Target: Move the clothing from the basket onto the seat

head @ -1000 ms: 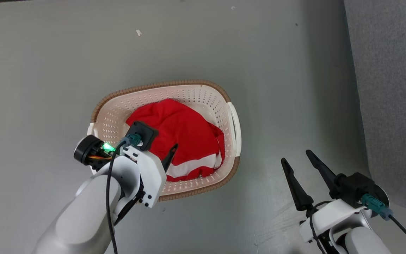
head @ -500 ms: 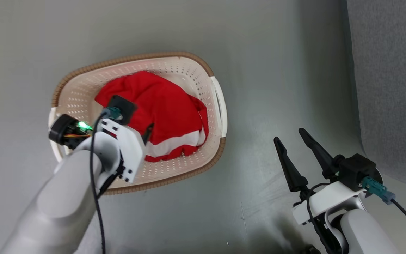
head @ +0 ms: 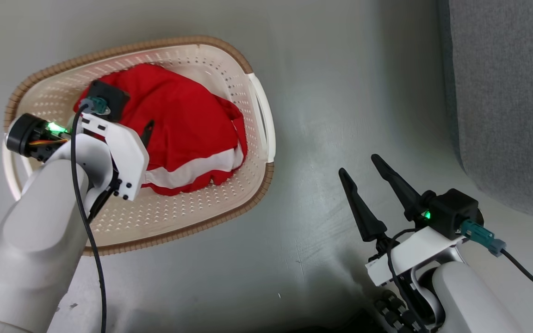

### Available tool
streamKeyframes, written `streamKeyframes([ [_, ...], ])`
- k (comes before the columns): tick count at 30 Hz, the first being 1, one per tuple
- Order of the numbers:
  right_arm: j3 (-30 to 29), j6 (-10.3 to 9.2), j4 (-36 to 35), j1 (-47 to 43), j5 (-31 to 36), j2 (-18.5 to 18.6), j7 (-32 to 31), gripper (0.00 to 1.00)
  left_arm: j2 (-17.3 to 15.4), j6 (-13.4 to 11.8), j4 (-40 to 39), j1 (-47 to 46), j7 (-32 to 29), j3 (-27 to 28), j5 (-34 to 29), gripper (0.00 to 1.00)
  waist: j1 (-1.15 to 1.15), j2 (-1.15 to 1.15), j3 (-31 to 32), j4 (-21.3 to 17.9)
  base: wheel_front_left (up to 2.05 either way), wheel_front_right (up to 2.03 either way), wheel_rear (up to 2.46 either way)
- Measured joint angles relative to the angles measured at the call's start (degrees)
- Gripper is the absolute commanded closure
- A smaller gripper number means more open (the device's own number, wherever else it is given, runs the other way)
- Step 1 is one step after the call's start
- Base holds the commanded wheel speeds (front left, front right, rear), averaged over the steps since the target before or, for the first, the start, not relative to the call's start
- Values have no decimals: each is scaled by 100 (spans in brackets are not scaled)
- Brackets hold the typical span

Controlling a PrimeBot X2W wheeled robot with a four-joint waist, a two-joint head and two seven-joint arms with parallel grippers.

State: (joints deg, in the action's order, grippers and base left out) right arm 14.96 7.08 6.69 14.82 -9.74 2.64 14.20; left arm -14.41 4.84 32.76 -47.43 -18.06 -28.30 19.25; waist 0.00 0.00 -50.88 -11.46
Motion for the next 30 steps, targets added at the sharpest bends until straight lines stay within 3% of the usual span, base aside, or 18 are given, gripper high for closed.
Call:
streamKeyframes([
  [30,328,0,-47,572,-584,-10,0,0,-401,-116,636,-434,5,157,-133,0,0,0,-834,-717,0,0,0],
])
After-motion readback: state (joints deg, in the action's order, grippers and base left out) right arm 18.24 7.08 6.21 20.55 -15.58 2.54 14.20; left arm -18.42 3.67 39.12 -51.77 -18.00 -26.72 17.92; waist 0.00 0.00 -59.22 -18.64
